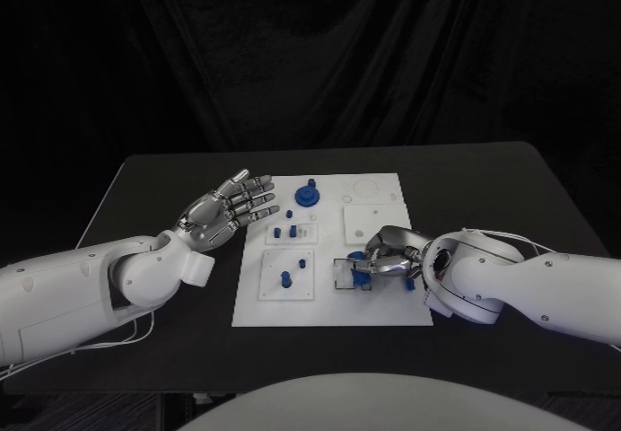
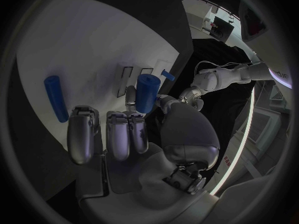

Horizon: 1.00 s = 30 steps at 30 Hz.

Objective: Assemble the parts on the task board

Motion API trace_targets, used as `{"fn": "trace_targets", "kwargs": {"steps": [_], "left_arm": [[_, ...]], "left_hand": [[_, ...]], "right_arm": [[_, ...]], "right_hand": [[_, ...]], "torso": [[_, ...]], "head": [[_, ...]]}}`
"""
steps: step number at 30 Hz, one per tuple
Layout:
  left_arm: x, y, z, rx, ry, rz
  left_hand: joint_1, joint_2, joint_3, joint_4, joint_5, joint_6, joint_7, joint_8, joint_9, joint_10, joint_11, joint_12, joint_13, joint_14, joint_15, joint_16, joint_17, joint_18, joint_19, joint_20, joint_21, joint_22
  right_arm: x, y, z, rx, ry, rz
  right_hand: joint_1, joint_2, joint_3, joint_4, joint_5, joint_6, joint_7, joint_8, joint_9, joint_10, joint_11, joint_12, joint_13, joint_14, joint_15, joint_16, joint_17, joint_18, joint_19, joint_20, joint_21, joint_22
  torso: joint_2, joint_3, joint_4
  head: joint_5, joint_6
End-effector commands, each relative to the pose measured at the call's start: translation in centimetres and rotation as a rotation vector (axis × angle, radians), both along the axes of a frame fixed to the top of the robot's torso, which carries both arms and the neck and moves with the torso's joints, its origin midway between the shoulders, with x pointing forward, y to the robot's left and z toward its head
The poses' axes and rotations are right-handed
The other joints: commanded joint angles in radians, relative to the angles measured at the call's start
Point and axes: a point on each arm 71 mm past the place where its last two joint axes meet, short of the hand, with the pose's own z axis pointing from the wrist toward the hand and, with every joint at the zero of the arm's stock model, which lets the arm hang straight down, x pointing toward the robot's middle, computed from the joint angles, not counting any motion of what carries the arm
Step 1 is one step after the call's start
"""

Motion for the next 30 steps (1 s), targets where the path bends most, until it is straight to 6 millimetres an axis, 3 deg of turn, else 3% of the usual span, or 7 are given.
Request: {"fn": "trace_targets", "kwargs": {"steps": [1,12,22,30], "left_arm": [[-0.06,-0.15,0.04,-0.018,-0.006,-0.011],[-0.05,-0.21,-0.09,-0.018,-0.003,-0.014],[-0.11,-0.24,-0.24,-0.018,0.001,-0.016],[-0.19,-0.24,-0.38,-0.018,0.005,-0.017]], "left_hand": [[0.009,-0.002,0.005,0.000,0.004,-0.003,0.092,0.006,0.000,0.003,0.006,0.004,0.001,0.002,0.004,0.006,0.002,-0.021,0.007,-0.002,0.005,0.001],[0.009,-0.002,0.006,0.001,0.004,-0.004,0.092,0.006,0.000,0.002,0.005,0.003,0.001,0.002,0.004,0.006,0.002,-0.021,0.007,-0.002,0.005,0.001],[0.009,-0.002,0.006,0.001,0.004,-0.004,0.092,0.006,0.000,0.002,0.005,0.003,0.001,0.002,0.004,0.006,0.002,-0.021,0.007,-0.002,0.005,0.001],[0.009,-0.002,0.006,0.001,0.004,-0.004,0.092,0.006,0.000,0.002,0.005,0.003,0.001,0.002,0.004,0.006,0.002,-0.021,0.007,-0.002,0.005,0.001]], "right_arm": [[0.06,-0.01,-0.16,-0.021,0.020,-0.006],[0.37,0.39,-0.46,-0.037,0.032,0.002],[0.51,0.46,-0.70,-0.052,0.046,0.010],[0.57,0.70,-0.67,-0.041,0.038,0.015]], "right_hand": [[-0.009,0.004,0.026,-0.026,-0.041,0.009,0.005,-0.008,-0.003,0.105,0.010,0.003,0.263,0.103,0.008,-0.006,0.242,-0.006,0.051,0.008,-0.005,0.219],[-0.037,0.017,-0.009,0.011,-0.158,0.017,0.010,-0.032,-0.009,0.105,0.014,0.003,0.263,0.102,0.011,-0.006,0.241,-0.005,0.050,0.012,-0.009,0.218],[-0.068,0.009,-0.059,0.047,-0.272,0.022,0.012,-0.049,-0.014,0.105,0.016,0.003,0.263,0.101,0.013,-0.008,0.234,-0.004,0.047,0.014,-0.015,0.216],[-0.074,0.002,-0.084,0.056,-0.314,0.024,0.013,-0.057,-0.017,0.105,0.017,0.003,0.263,0.100,0.014,-0.010,0.229,-0.002,0.045,0.015,-0.021,0.214]], "torso": [[0.000,0.0001,-0.0020],[0.001,0.0016,-0.0020],[0.000,0.0012,-0.0025],[0.000,0.0013,-0.0026]], "head": [[0.002,0.000],[0.002,0.000],[0.003,0.000],[0.002,0.000]]}}
